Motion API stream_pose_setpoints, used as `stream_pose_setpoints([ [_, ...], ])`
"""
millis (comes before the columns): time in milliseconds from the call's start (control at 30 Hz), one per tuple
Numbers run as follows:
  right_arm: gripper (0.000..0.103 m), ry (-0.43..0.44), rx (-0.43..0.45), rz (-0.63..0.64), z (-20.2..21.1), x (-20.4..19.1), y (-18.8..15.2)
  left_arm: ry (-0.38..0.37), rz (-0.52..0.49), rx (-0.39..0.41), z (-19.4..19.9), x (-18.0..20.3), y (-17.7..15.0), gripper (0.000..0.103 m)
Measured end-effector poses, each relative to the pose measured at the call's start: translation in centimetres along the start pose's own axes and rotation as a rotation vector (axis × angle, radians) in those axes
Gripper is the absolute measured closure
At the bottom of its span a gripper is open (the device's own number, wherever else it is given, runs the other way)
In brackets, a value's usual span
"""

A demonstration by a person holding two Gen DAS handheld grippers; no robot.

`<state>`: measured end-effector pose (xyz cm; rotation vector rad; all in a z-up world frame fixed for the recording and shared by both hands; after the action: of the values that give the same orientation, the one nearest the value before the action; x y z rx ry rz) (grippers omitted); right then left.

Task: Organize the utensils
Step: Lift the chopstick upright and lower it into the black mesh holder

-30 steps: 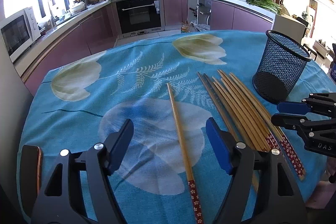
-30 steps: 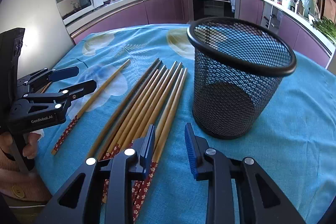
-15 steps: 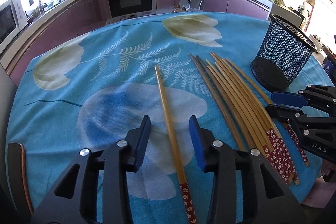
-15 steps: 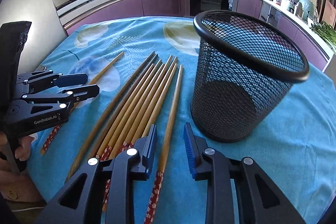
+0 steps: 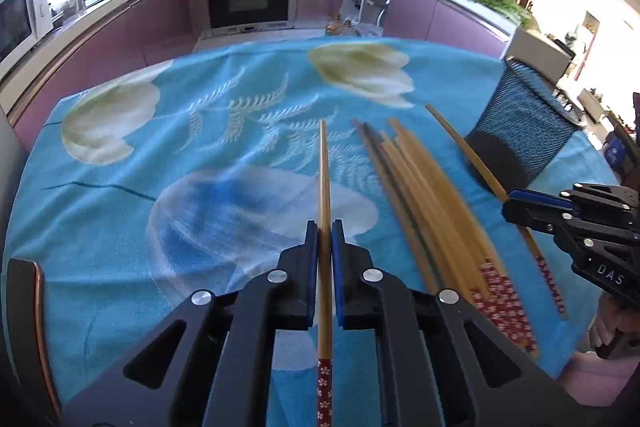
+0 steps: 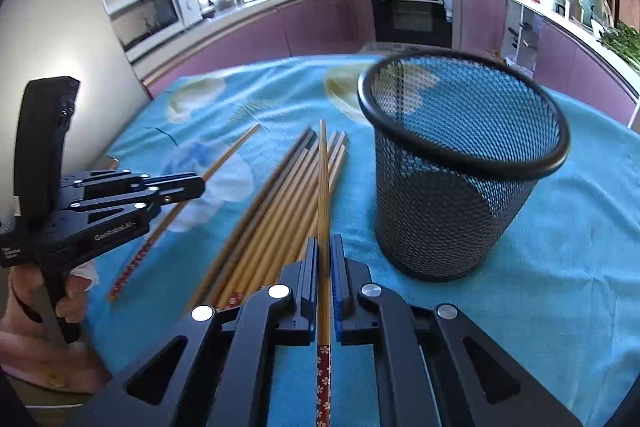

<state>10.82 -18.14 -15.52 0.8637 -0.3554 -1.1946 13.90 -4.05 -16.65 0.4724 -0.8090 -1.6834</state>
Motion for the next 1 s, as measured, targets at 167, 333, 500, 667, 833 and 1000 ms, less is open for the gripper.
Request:
stream_pose_setpoints([
  [167,0.097,0.084,0.081,-0.017,2.9,-0.4,1.8,-0.096,0.001,0.082,3.5,1.2,2.4,0.096],
  [333,0.098,0.141,0.184,-0.020,6.3,-0.6,4.0,-0.203,0.012,0.172,7.4,2.4,5.0,0.096],
  [500,0.098,0.177,0.283,-0.013,9.1,-0.9,6.2,-0.292,0.023,0.276,11.3,3.2,7.9,0.096],
  [667,0.098,0.187,0.361,0.000,11.3,-0.5,8.5,-0.363,0.038,0.376,14.0,4.5,11.5,0.096],
  [833,0.098,0.149,0.413,0.014,12.8,1.1,10.7,-0.420,0.023,0.439,15.3,6.9,15.1,0.096],
  [1000,0.098,0.119,0.445,0.020,13.9,2.4,11.9,-0.458,-0.001,0.452,15.1,9.7,17.5,0.096],
])
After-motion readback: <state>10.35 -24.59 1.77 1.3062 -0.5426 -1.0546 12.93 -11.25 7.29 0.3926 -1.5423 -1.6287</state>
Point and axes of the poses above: each gripper's, at about its wrist camera, not at the fingertips, and z roughly against the way its jaws point, x to its right, y to its top, the point moved 8 cm from there along -z, roughly the way its jaws point, and after that the axes turned 7 degrees about x, right-handed, at the moved point
